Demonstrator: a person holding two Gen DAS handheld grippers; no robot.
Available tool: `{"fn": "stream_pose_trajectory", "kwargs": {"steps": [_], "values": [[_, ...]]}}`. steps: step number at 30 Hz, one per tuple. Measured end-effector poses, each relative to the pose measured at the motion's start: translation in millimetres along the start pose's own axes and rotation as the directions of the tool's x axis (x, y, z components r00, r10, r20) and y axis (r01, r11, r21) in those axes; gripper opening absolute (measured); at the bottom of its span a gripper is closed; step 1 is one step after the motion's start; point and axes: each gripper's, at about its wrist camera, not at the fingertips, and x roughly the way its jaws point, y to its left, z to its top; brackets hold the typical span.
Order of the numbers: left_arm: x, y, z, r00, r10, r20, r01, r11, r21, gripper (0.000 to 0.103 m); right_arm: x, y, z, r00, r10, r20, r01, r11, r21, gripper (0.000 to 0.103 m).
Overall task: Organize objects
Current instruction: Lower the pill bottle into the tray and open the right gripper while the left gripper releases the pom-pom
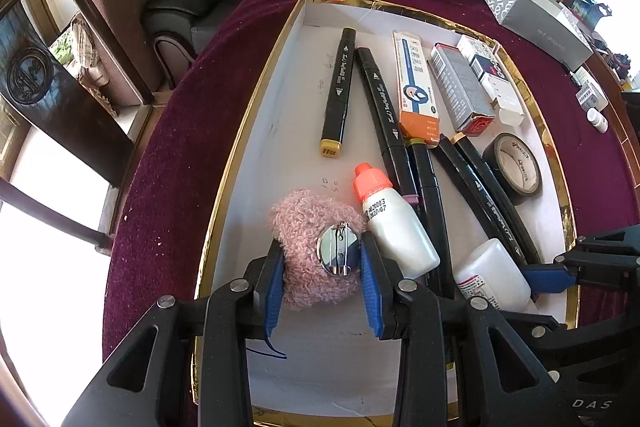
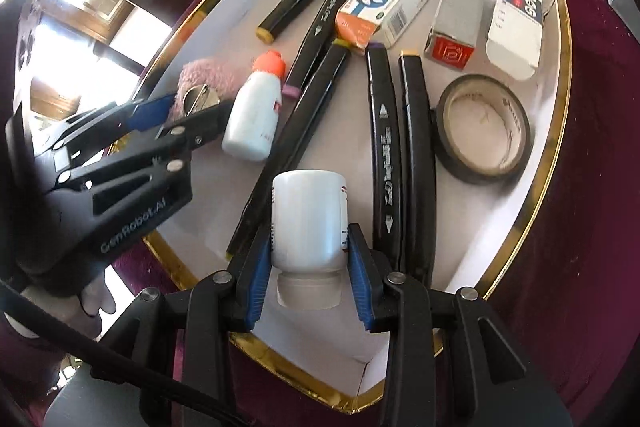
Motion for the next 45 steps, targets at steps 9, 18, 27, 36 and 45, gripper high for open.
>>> {"fn": "stream_pose_trajectory", "kwargs": {"steps": [9, 18, 27, 36, 45], "values": [[3, -7, -1, 0.997, 0.071, 0.015, -0.071, 0.997, -0.01, 0.031, -8, -4, -11, 1.0, -0.001, 0.024, 0.0, 1.0, 0.029, 0.041], [-10, -19, -6, 0.982, 0.185, 0.026, -0.184, 0.983, -0.017, 0.032, -43, -23, -14, 0.992, 0.031, 0.12, -0.037, 0.998, 0.043, 0.055], [-39, -14, -4, 0.983, 0.179, 0.05, -0.171, 0.975, -0.14, 0.033, -62, -54, -25, 0.984, 0.085, 0.159, -0.101, 0.99, 0.096, 0.055], [-60, -28, -14, 0.985, 0.167, 0.049, -0.155, 0.968, -0.196, 0.035, -81, -85, -52, 0.979, 0.119, 0.166, -0.137, 0.986, 0.096, 0.056], [-58, -21, -8, 0.968, 0.24, 0.079, -0.217, 0.95, -0.223, 0.035, -88, -87, -63, 0.979, 0.128, 0.16, -0.137, 0.99, 0.047, 0.057]]}}
